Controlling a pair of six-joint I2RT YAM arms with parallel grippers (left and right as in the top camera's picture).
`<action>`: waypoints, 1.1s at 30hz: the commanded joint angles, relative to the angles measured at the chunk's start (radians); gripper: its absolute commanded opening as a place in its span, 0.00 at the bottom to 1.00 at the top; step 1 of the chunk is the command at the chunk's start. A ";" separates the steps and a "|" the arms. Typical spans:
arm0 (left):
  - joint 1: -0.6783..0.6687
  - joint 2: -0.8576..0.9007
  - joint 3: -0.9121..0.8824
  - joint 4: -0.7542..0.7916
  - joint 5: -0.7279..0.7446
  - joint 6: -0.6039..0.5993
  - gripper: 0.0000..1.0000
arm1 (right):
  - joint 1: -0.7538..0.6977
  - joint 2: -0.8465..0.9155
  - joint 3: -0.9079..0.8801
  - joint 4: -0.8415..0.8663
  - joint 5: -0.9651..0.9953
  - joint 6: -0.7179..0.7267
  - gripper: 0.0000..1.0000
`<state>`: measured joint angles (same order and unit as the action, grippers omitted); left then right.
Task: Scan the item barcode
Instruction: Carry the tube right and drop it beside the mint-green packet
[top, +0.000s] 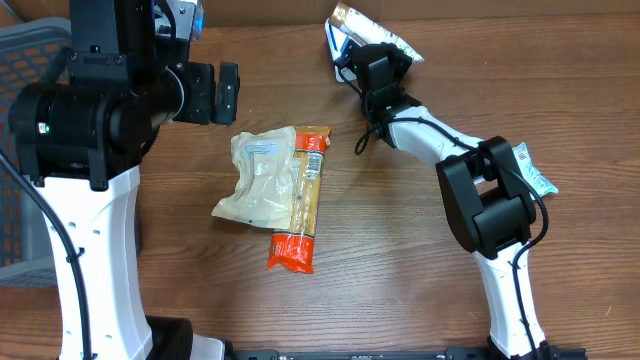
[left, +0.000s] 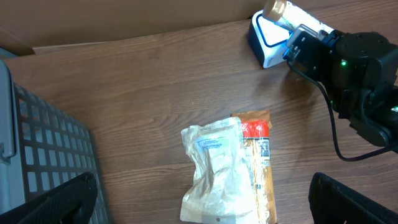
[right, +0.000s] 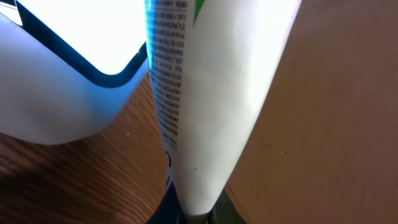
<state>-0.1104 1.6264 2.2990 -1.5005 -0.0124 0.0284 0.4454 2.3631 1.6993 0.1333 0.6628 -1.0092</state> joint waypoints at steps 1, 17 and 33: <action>-0.001 0.008 0.004 0.002 -0.002 -0.006 1.00 | 0.019 -0.015 0.022 0.024 0.024 0.010 0.04; -0.001 0.008 0.004 0.002 -0.002 -0.006 0.99 | 0.061 -0.091 0.024 -0.026 0.144 0.082 0.04; -0.001 0.008 0.004 0.002 -0.002 -0.006 0.99 | -0.114 -0.692 0.024 -1.035 -1.142 0.779 0.04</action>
<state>-0.1104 1.6279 2.2990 -1.5005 -0.0124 0.0284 0.4229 1.7485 1.7027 -0.8192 -0.0727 -0.3416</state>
